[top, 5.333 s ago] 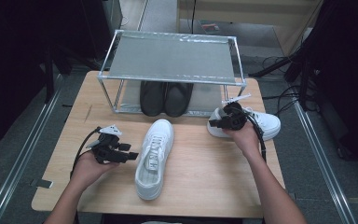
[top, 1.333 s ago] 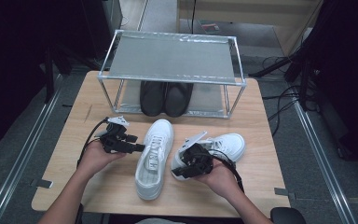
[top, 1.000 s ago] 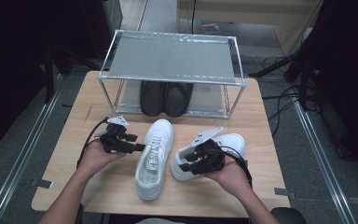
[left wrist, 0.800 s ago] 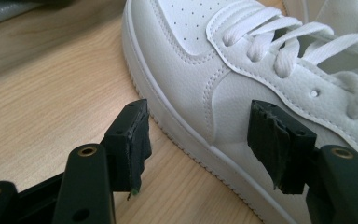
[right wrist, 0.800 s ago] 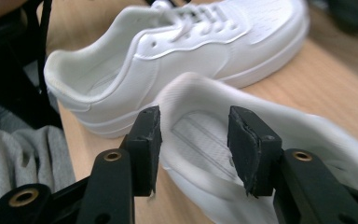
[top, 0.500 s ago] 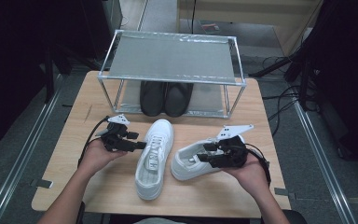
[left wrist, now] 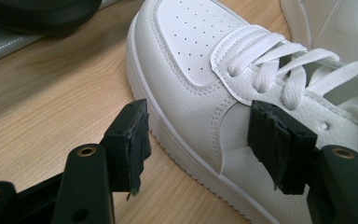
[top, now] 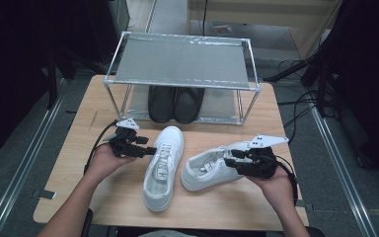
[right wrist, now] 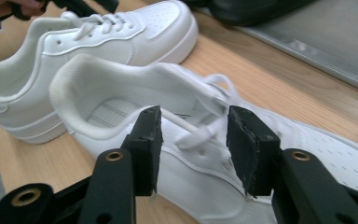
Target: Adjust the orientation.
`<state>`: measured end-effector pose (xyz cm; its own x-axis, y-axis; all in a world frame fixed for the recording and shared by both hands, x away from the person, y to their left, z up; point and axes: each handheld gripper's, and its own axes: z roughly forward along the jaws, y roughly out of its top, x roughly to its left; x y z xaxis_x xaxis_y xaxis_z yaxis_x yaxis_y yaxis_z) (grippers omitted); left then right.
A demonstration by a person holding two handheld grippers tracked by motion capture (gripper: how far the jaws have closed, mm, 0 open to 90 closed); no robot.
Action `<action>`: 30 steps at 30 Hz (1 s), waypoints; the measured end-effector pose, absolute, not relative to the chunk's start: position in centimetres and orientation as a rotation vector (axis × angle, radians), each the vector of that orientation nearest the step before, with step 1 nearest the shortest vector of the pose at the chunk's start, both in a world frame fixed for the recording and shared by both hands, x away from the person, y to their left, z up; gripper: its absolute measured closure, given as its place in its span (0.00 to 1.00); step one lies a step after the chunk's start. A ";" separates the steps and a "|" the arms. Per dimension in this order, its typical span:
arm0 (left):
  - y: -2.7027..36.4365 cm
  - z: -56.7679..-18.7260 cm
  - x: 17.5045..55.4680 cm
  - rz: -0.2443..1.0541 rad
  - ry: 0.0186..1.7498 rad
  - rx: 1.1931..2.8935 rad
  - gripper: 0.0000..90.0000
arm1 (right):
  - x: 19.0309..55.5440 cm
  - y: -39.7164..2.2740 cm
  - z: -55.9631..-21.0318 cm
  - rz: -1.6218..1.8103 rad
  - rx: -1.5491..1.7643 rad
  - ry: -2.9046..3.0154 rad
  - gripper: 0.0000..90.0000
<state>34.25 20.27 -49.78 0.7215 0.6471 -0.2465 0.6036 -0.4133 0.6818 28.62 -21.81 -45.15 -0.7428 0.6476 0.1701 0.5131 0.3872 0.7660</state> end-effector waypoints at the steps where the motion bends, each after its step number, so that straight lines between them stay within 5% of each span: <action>1: 20.3 -49.8 34.2 0.070 0.944 2.132 0.43 | 28.6 -22.1 -45.3 1.289 1.062 2.467 0.63; 6: 20.3 -49.8 34.3 0.073 0.942 2.132 0.43 | 28.8 -23.2 -45.9 1.304 1.116 2.411 0.64; 19: 20.3 -49.8 34.2 0.071 0.942 2.136 0.43 | 29.7 -25.0 -47.3 1.127 1.244 2.425 0.98; 30: 20.3 -49.8 34.0 0.071 0.952 2.165 0.43 | 30.8 -25.9 -48.1 1.057 1.317 2.430 0.99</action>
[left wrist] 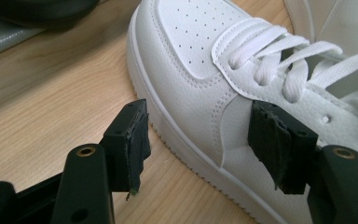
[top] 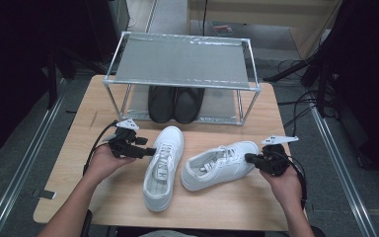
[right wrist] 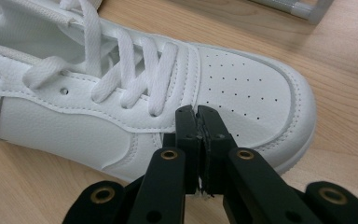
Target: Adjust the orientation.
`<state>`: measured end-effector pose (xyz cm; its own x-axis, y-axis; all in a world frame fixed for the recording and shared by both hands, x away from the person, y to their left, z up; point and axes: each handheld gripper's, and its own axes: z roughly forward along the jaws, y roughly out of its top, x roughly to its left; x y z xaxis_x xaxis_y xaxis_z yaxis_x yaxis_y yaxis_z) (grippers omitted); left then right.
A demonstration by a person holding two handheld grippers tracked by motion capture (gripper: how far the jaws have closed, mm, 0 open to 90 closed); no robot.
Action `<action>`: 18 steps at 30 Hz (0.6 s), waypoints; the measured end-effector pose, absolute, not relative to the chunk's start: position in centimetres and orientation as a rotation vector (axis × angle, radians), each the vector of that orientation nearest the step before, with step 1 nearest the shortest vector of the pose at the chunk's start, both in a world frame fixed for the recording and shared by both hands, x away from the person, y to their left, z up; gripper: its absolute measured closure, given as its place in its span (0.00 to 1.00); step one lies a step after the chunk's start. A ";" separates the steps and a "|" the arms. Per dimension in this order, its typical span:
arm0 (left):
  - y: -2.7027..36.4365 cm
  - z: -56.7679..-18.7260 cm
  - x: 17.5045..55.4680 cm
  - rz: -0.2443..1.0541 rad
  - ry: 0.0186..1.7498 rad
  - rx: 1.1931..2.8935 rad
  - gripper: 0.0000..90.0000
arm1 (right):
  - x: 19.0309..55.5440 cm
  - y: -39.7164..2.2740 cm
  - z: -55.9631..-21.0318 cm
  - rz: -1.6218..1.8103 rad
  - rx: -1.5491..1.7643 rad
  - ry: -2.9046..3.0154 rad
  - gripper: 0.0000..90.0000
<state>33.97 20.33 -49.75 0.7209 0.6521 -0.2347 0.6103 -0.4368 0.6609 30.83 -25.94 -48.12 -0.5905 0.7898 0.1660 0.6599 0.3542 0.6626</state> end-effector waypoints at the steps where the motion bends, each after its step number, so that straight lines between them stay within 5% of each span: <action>1: 20.3 -49.8 34.0 0.071 0.952 2.165 0.43 | 30.8 -25.9 -48.1 1.057 1.317 2.430 0.99; 18: 21.6 -50.0 32.5 0.092 0.989 2.146 0.42 | 33.1 -25.1 -48.3 1.084 1.293 2.455 0.99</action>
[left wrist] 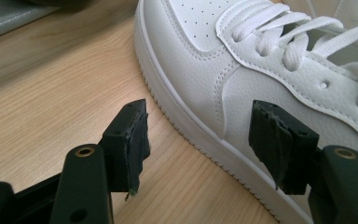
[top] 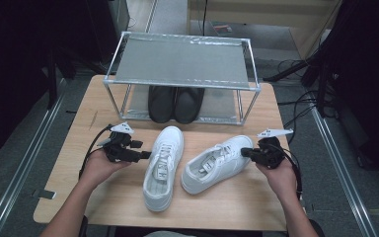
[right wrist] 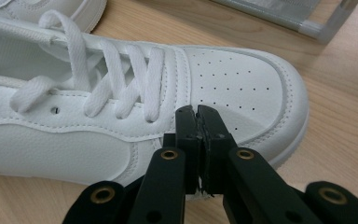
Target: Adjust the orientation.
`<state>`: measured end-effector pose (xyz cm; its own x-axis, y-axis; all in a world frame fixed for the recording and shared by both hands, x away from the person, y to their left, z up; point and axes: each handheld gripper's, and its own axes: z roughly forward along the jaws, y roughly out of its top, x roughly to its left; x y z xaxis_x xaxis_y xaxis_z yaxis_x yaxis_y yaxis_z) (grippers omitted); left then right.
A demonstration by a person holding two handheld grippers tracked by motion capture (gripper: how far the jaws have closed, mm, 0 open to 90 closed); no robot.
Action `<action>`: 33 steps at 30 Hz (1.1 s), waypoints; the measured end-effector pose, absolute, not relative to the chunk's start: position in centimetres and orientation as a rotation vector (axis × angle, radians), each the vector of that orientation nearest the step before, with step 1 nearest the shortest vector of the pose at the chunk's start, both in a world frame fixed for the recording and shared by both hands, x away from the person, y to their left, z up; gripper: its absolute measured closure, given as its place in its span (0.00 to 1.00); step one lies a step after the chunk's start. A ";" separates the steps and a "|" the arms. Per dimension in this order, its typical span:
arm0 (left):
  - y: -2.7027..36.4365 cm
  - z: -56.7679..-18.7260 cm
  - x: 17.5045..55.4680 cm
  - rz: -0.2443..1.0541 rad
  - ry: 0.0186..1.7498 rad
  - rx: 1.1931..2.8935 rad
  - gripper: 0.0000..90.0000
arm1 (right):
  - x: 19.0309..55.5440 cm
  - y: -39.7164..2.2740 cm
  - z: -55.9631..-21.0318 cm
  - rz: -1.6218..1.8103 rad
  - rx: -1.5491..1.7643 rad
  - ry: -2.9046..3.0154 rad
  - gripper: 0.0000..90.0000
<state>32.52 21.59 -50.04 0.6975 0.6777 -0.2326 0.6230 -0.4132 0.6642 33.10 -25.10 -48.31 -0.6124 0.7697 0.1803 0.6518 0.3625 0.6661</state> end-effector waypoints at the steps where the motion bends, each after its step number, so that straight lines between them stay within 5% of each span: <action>1: 21.7 -50.1 32.3 0.096 0.995 2.146 0.42 | 33.4 -24.9 -48.3 1.085 1.282 2.457 0.99; 33: 24.3 -50.5 29.2 0.140 1.092 2.095 0.42 | 37.5 -20.5 -48.9 1.193 1.228 2.510 1.00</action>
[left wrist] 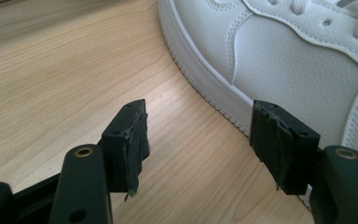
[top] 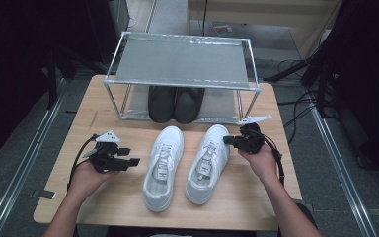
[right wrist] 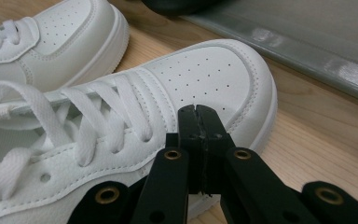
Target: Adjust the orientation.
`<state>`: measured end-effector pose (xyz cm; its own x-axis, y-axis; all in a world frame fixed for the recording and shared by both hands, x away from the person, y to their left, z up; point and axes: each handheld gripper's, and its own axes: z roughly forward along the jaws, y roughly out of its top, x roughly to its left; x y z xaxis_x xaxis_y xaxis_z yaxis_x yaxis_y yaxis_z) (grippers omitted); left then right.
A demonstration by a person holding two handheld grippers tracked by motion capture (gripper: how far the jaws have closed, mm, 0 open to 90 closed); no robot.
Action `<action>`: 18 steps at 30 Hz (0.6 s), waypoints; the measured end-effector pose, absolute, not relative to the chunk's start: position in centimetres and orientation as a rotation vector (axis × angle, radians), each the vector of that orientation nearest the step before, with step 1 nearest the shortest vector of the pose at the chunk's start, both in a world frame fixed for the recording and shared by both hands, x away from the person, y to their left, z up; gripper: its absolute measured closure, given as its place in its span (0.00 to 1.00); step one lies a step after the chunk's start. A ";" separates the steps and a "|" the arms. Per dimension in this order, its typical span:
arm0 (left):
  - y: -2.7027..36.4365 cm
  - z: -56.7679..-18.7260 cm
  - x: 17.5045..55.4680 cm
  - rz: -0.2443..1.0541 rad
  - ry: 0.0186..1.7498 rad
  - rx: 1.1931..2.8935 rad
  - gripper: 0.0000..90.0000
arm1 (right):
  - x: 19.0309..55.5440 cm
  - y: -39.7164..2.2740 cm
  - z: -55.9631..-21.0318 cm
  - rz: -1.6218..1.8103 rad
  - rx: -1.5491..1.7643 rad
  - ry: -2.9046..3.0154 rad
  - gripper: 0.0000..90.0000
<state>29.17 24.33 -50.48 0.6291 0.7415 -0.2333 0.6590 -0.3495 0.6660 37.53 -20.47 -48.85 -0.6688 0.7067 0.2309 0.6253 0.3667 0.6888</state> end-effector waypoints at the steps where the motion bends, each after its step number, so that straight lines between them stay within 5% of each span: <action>1: 24.4 -50.5 29.1 0.142 1.097 2.092 0.42 | 37.6 -20.3 -48.9 1.198 1.229 2.512 1.00; 18: 23.8 -50.5 28.6 0.143 1.075 2.092 0.43 | 38.6 -17.1 -49.0 1.219 1.135 2.562 1.00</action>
